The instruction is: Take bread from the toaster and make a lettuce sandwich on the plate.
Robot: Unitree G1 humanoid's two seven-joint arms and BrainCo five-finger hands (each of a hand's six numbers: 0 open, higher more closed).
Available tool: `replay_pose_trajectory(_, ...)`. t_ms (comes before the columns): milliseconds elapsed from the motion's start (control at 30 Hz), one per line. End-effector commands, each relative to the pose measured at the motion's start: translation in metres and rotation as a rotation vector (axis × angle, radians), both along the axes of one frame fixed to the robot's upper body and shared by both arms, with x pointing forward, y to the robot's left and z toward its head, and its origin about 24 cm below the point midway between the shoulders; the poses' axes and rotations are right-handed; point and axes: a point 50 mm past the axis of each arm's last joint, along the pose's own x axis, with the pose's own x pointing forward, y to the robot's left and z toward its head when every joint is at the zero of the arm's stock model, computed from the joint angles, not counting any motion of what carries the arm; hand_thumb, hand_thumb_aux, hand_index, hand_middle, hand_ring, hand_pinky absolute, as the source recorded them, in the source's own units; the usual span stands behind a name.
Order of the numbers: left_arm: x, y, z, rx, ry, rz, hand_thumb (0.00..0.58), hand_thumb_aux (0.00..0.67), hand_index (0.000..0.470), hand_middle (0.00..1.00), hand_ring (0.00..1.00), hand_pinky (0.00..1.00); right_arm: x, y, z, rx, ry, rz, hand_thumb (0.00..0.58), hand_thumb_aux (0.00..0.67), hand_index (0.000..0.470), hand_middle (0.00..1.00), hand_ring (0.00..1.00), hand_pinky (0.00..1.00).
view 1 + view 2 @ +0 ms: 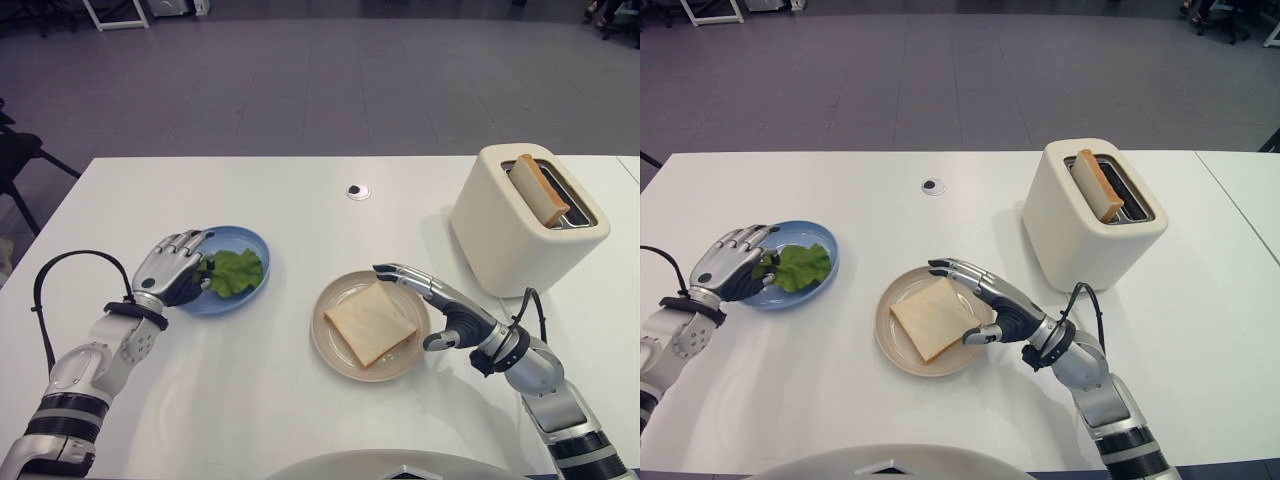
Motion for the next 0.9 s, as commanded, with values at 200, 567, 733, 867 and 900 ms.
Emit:
replay_pose_trajectory(200, -0.009, -0.058, 0.074, -0.219, -0.182, -0.209, 0.58, 0.67, 0.47, 0.0, 0.0, 0.0, 0.015, -0.018, 0.011, 0.055, -0.054, -0.157, 0.0, 0.0, 0.0, 0.0, 0.0, 0.0)
replay_pose_trajectory(567, -0.014, -0.166, 0.002, -0.494, 0.169, -0.546, 0.58, 0.67, 0.47, 0.0, 0.0, 0.0, 0.037, -0.046, 0.02, 0.157, -0.071, -0.388, 0.0, 0.0, 0.0, 0.0, 0.0, 0.0)
replay_pose_trajectory(733, -0.022, -0.19, -0.036, -0.444, 0.325, -0.611, 0.58, 0.67, 0.47, 0.0, 0.0, 0.0, 0.037, -0.045, 0.018, 0.158, -0.064, -0.388, 0.0, 0.0, 0.0, 0.0, 0.0, 0.0)
replay_pose_trajectory(867, -0.021, -0.193, -0.046, -0.435, 0.341, -0.616, 0.58, 0.67, 0.47, 0.0, 0.0, 0.0, 0.036, -0.043, 0.018, 0.149, -0.062, -0.377, 0.0, 0.0, 0.0, 0.0, 0.0, 0.0)
replay_pose_trajectory(900, -0.021, -0.193, -0.046, -0.433, 0.338, -0.616, 0.58, 0.67, 0.47, 0.0, 0.0, 0.0, 0.036, -0.043, 0.018, 0.149, -0.061, -0.376, 0.0, 0.0, 0.0, 0.0, 0.0, 0.0)
